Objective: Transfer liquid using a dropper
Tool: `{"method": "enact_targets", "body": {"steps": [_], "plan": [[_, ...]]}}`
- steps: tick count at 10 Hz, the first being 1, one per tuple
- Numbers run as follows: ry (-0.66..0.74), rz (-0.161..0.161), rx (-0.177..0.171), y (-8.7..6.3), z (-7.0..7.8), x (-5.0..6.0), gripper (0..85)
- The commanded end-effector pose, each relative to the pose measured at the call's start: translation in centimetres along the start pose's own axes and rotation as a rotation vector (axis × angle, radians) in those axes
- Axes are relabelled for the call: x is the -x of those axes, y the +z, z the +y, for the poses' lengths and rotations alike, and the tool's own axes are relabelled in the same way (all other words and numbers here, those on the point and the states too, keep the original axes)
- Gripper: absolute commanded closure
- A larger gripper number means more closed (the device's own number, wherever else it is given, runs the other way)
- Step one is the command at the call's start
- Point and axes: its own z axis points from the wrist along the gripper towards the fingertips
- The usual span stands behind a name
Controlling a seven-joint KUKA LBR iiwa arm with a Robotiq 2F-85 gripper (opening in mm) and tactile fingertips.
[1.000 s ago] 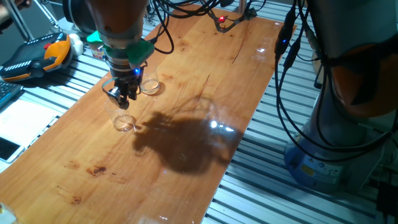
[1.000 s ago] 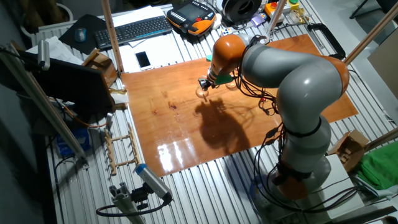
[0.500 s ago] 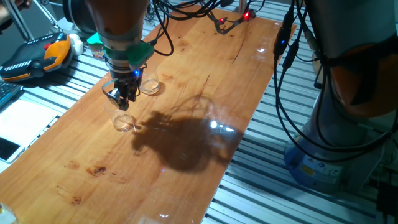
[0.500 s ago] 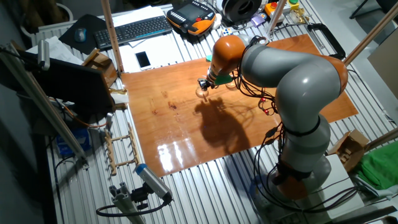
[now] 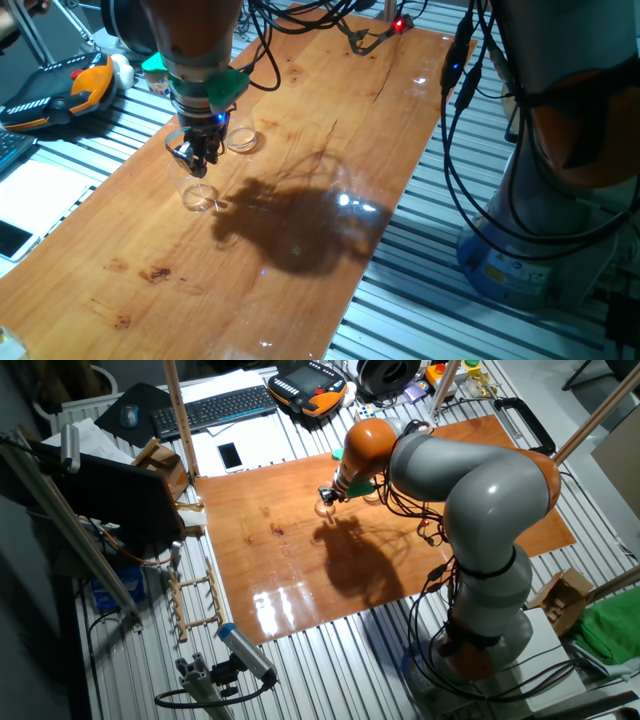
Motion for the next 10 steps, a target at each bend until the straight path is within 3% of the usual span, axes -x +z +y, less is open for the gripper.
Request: {"method": "enact_targets", "body": {"steps": [1,10], "plan": [[-0.002,0.0,0.0,0.0,-0.01,0.04,48.0],[-0.008,-0.001,-0.006,0.06,0.02,0.28,50.7]]}}
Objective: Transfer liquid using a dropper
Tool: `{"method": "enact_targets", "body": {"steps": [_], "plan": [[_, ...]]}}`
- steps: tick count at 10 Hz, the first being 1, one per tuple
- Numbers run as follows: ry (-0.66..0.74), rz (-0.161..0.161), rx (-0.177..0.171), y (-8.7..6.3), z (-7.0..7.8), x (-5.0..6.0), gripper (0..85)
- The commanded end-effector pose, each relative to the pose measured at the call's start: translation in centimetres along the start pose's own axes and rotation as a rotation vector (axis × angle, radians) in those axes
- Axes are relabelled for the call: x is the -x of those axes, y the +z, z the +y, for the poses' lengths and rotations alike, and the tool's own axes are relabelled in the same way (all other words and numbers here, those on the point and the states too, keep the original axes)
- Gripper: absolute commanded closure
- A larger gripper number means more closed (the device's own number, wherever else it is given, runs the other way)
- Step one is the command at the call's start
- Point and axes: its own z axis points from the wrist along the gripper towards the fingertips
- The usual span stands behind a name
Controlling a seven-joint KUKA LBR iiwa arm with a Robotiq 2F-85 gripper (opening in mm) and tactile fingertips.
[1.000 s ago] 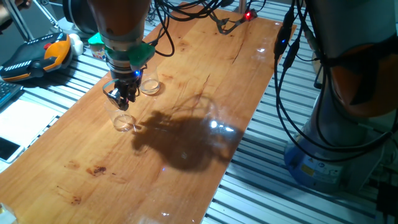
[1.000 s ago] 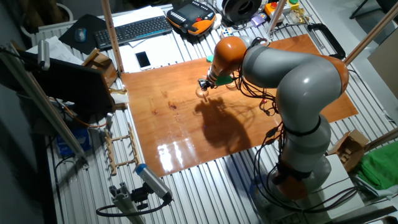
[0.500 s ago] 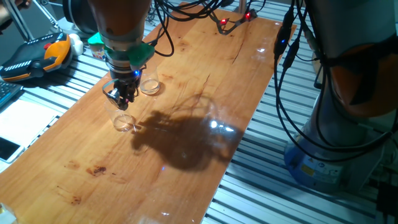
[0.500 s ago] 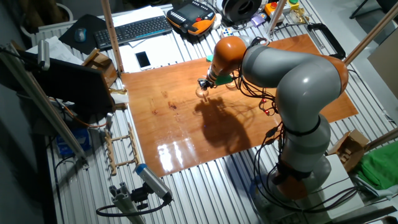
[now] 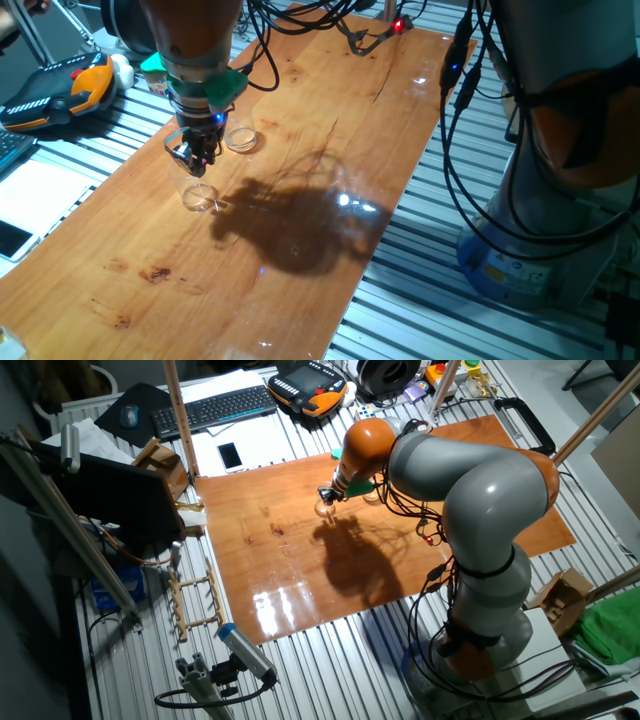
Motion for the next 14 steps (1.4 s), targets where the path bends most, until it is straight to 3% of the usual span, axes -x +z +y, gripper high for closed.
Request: {"method": "enact_targets", "body": {"steps": [1,14], "plan": [[0.0,0.0,0.0,0.02,0.01,-0.01,50.7],[-0.001,0.0,0.001,-0.06,-0.03,-0.11,54.3]]}}
